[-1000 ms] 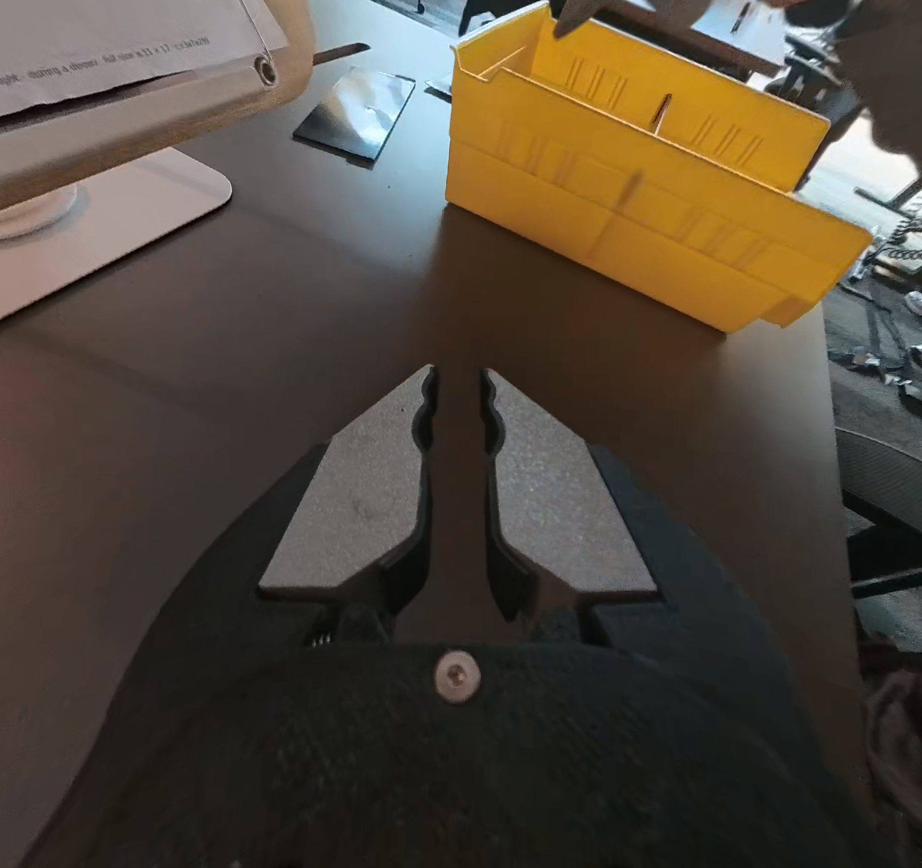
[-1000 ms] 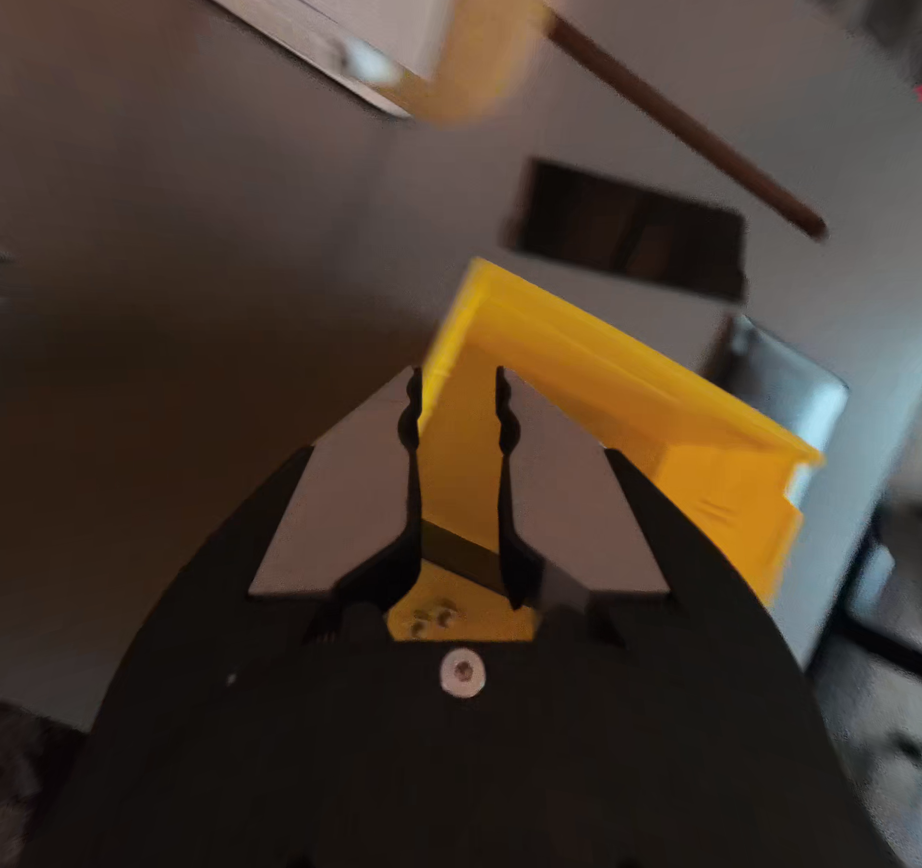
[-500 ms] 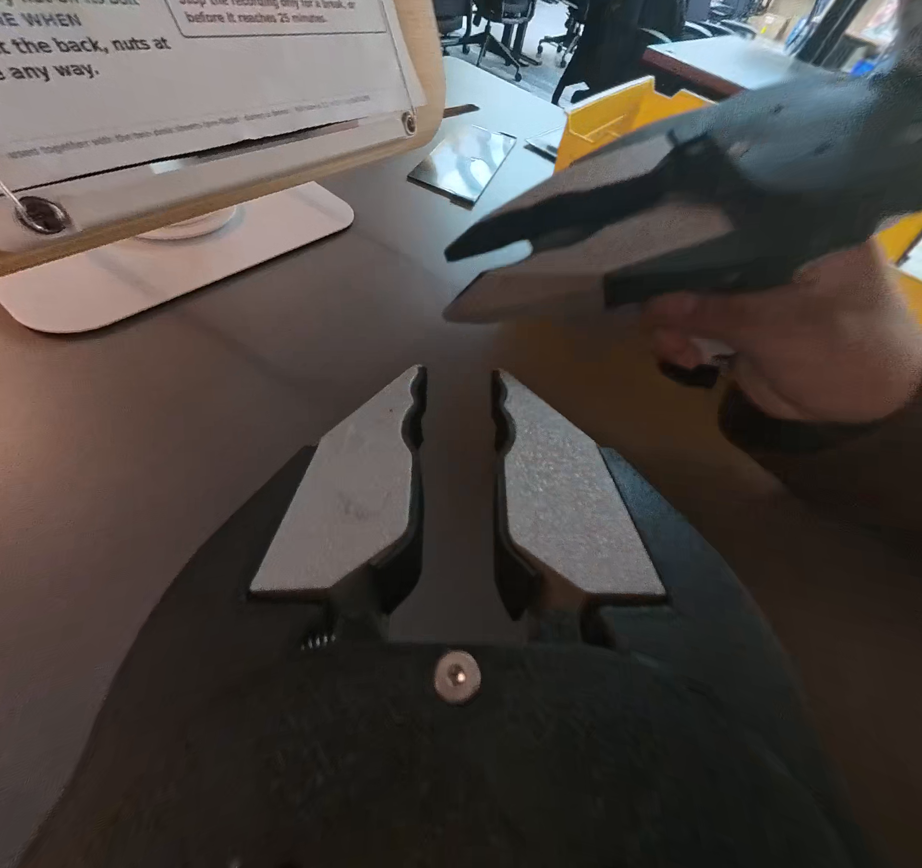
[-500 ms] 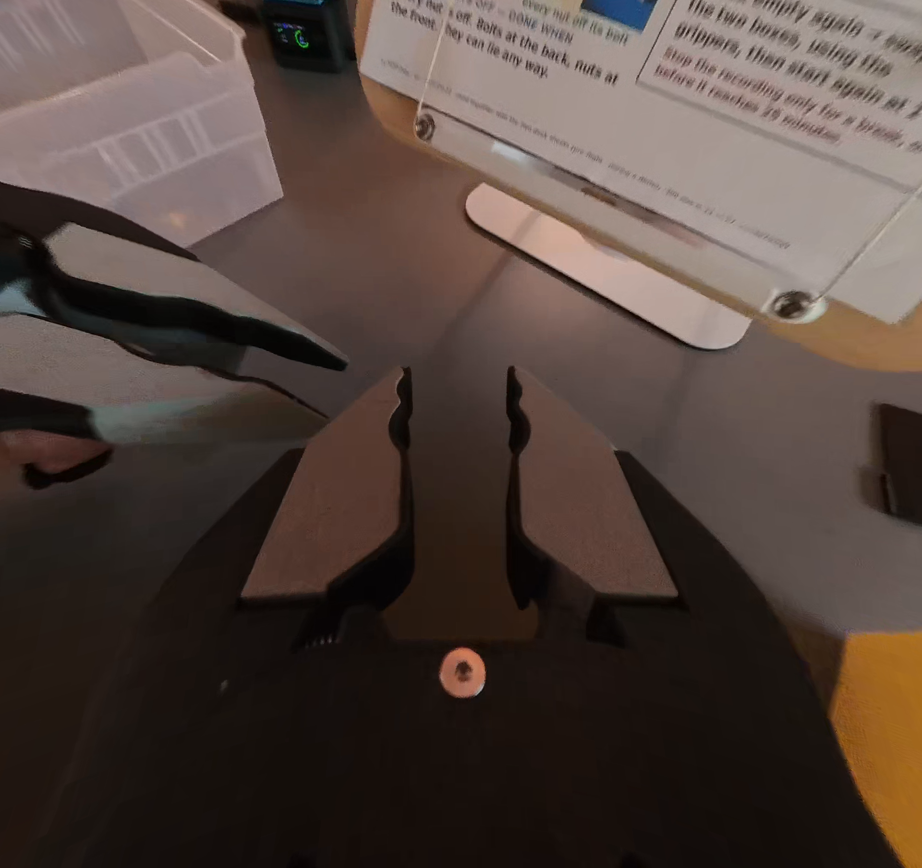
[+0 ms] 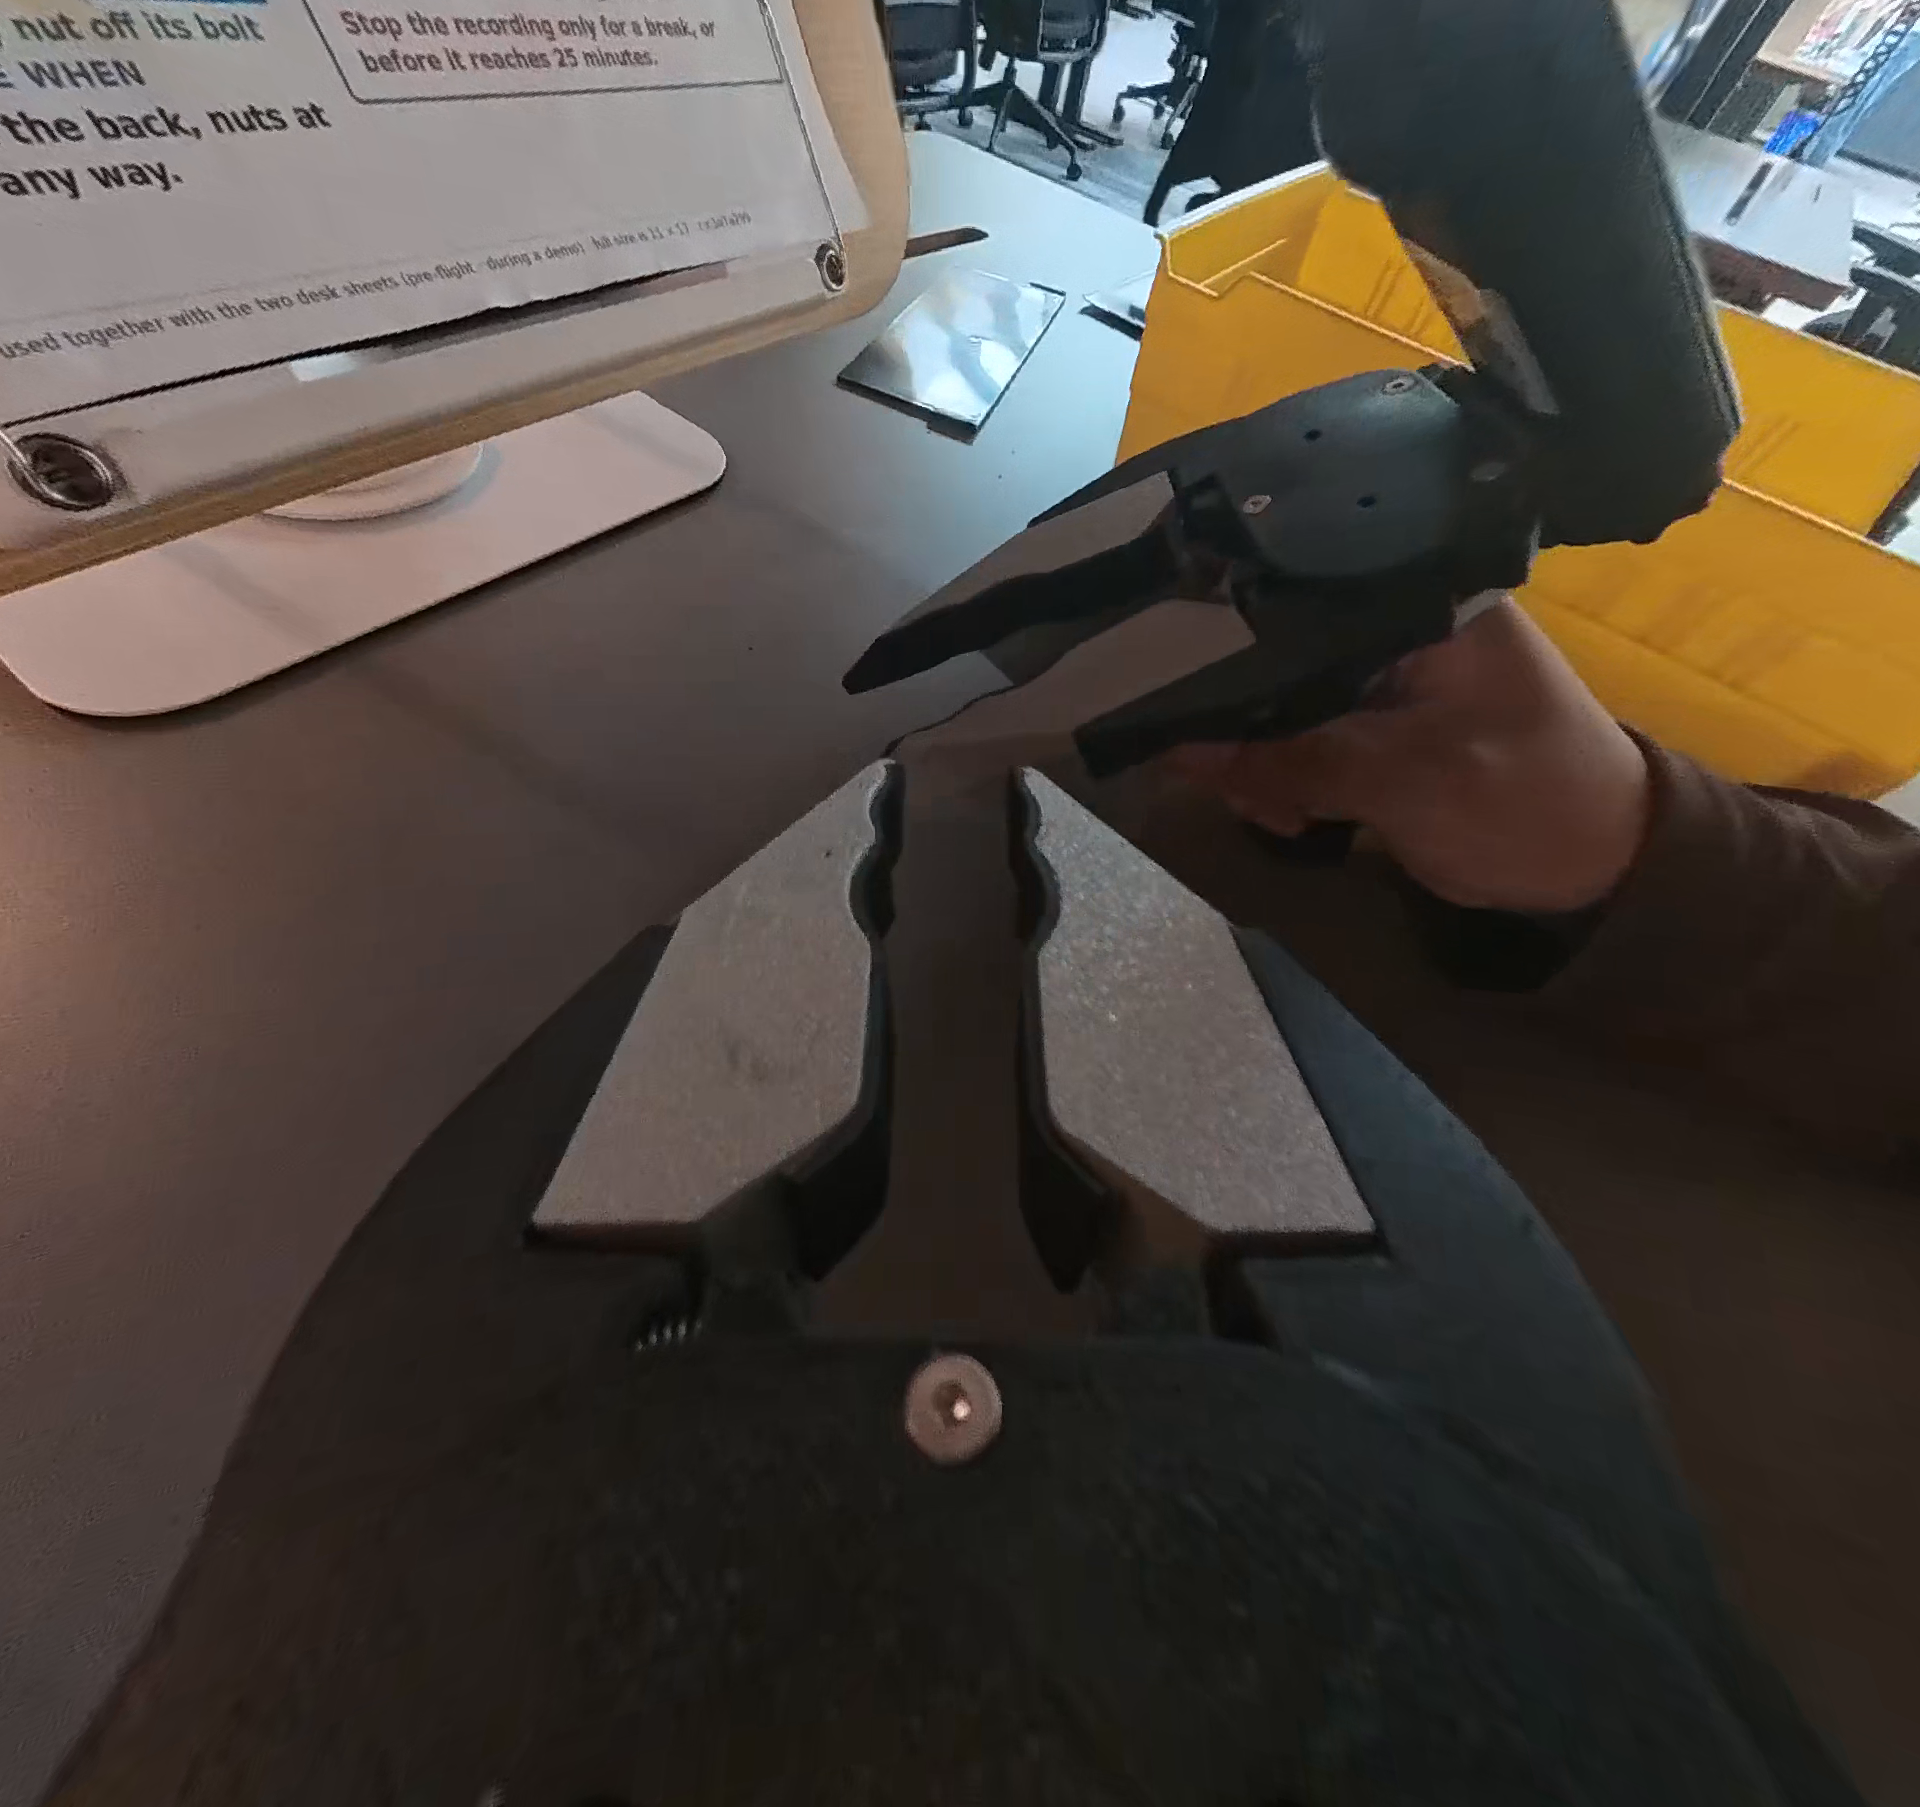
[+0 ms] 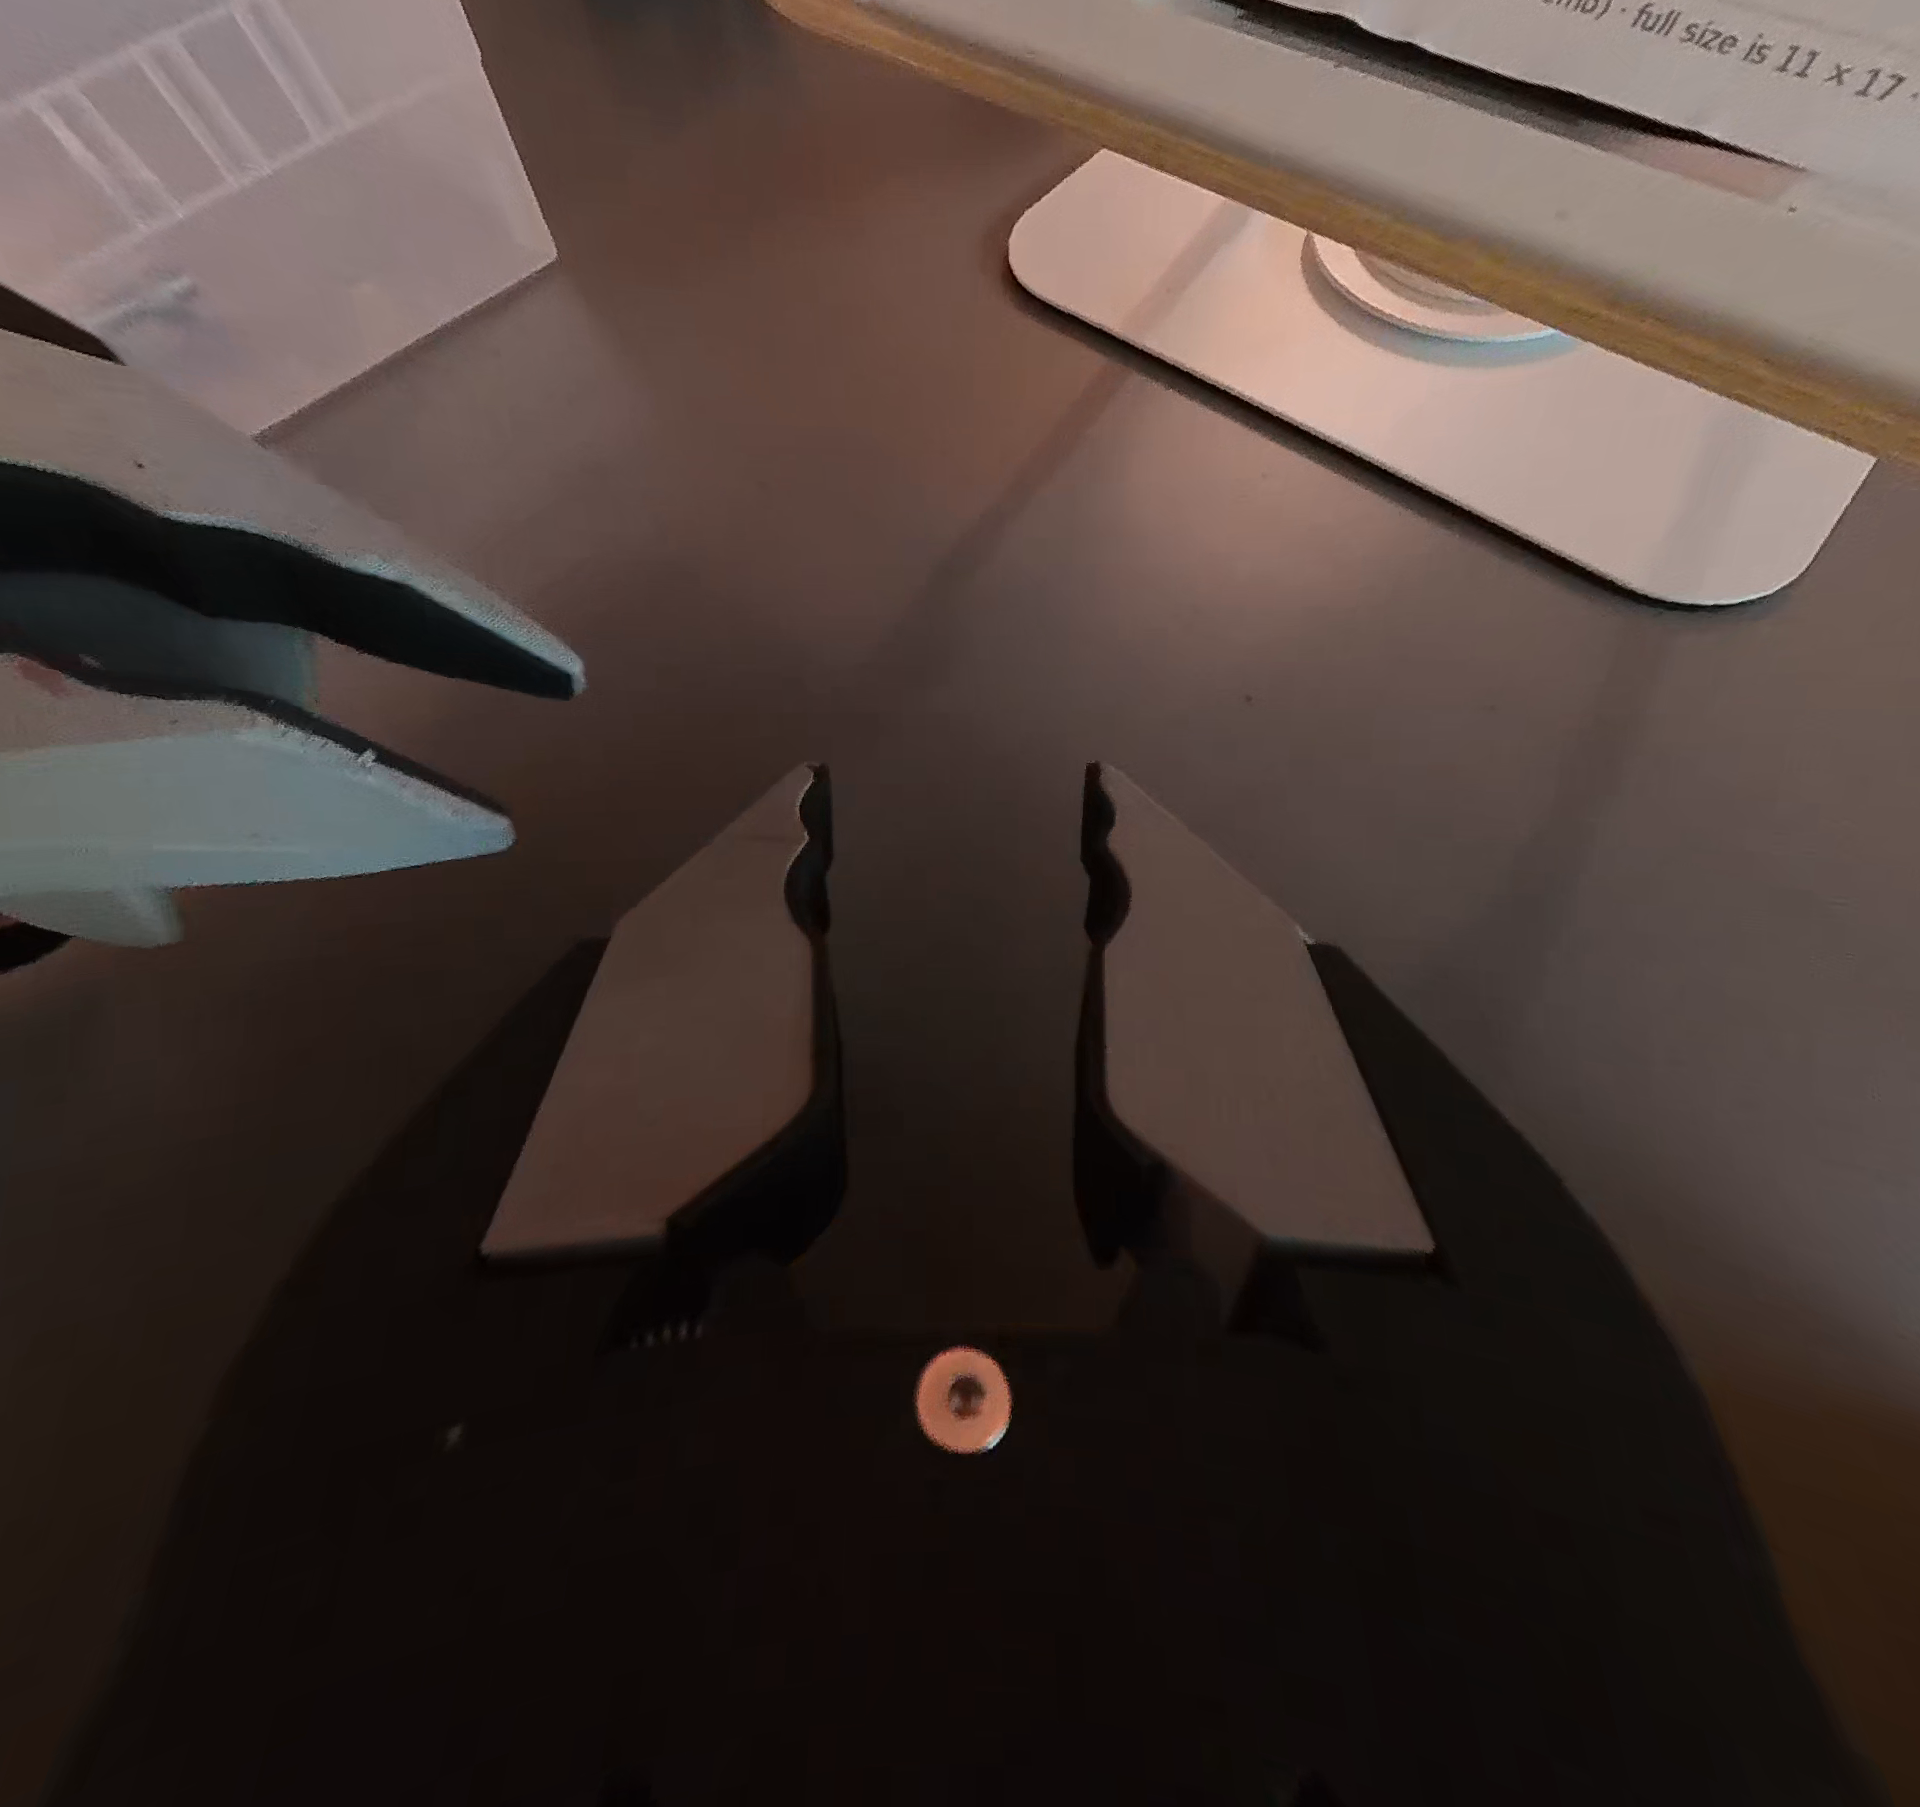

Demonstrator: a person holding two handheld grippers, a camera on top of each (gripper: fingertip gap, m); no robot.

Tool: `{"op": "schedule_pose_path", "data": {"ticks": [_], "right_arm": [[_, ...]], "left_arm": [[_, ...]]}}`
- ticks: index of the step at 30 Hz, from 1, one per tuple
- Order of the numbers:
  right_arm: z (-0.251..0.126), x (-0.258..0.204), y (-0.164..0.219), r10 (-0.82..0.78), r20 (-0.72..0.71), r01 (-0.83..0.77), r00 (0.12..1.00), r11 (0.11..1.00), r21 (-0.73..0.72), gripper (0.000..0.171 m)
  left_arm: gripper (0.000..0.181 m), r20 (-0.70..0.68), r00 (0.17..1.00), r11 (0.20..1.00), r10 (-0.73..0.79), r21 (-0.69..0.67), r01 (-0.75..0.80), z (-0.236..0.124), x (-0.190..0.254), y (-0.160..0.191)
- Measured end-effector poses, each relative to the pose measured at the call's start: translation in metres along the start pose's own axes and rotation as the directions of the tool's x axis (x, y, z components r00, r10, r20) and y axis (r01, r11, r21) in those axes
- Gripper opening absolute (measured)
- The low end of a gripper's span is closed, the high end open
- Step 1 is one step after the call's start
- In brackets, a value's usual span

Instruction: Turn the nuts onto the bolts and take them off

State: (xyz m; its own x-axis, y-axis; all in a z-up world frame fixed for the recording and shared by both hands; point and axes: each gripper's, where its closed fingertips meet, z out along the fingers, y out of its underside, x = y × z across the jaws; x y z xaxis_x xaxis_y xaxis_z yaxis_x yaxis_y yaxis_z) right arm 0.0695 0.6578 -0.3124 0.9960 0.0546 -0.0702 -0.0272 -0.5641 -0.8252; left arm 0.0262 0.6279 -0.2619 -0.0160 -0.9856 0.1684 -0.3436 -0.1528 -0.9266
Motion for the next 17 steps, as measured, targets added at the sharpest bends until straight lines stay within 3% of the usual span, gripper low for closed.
{"op": "schedule_pose_path", "data": {"ticks": [1, 5, 10, 14, 17], "right_arm": [[0.000, 0.000, 0.000, 0.003, 0.002, -0.003, 1.000, 1.000, -0.003, 0.046], [-0.001, -0.001, 0.001, 0.002, 0.006, -0.002, 1.000, 1.000, 0.000, 0.047], [-0.002, -0.003, 0.002, -0.012, 0.005, 0.012, 1.000, 1.000, -0.006, 0.048], [-0.002, -0.005, 0.003, -0.022, 0.004, 0.022, 1.000, 1.000, -0.008, 0.048], [-0.002, -0.006, 0.004, -0.026, 0.003, 0.026, 1.000, 1.000, -0.011, 0.048]], "left_arm": [[0.018, 0.004, 1.000, 1.000, 0.006, 0.002, -0.006, -0.001, 0.002, 0.000], [0.023, -0.022, 0.999, 1.000, 0.029, -0.009, -0.029, -0.015, 0.026, 0.001], [0.024, -0.068, 0.995, 0.998, 0.067, -0.011, -0.068, -0.075, 0.052, -0.018], [0.022, 0.051, 0.996, 0.997, 0.068, -0.028, -0.067, -0.145, 0.011, -0.041], [0.014, 0.194, 0.979, 0.973, 0.057, -0.229, -0.011, -0.186, -0.055, -0.018]]}}
